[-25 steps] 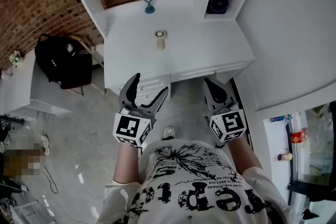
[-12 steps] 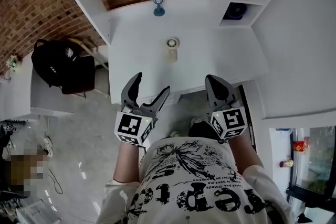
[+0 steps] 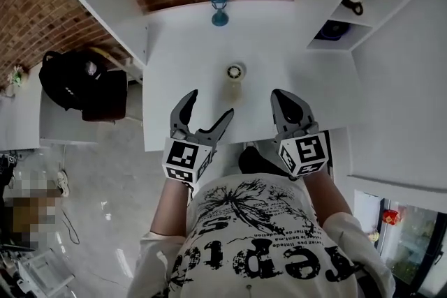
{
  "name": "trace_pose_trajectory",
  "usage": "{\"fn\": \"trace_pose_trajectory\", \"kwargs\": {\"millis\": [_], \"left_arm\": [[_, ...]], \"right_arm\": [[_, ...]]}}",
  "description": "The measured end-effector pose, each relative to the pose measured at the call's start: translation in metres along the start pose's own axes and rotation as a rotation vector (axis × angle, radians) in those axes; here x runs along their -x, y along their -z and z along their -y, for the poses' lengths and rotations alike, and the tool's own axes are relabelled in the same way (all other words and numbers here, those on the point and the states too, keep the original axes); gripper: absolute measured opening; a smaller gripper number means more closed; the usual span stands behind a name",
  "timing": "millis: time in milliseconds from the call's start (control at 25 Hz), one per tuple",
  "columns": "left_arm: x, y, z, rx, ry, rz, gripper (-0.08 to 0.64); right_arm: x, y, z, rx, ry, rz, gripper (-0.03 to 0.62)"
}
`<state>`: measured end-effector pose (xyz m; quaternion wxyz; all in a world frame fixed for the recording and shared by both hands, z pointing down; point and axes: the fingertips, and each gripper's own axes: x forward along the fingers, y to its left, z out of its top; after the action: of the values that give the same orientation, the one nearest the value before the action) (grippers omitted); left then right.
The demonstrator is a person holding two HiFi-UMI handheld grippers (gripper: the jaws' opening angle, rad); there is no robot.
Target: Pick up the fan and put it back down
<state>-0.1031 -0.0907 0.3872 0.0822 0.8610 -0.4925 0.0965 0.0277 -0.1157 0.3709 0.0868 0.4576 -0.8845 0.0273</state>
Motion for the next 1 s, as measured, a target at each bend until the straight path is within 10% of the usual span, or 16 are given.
{"fn": "trace_pose_trajectory", "kwargs": {"millis": [1000], "left_arm": [[-0.268, 0.169, -0.075, 0.2, -0.12, -0.524, 0.39]], "right_arm": [[-0.179, 0.106, 0.151, -0.033, -0.165, -0.181, 0.015]]}}
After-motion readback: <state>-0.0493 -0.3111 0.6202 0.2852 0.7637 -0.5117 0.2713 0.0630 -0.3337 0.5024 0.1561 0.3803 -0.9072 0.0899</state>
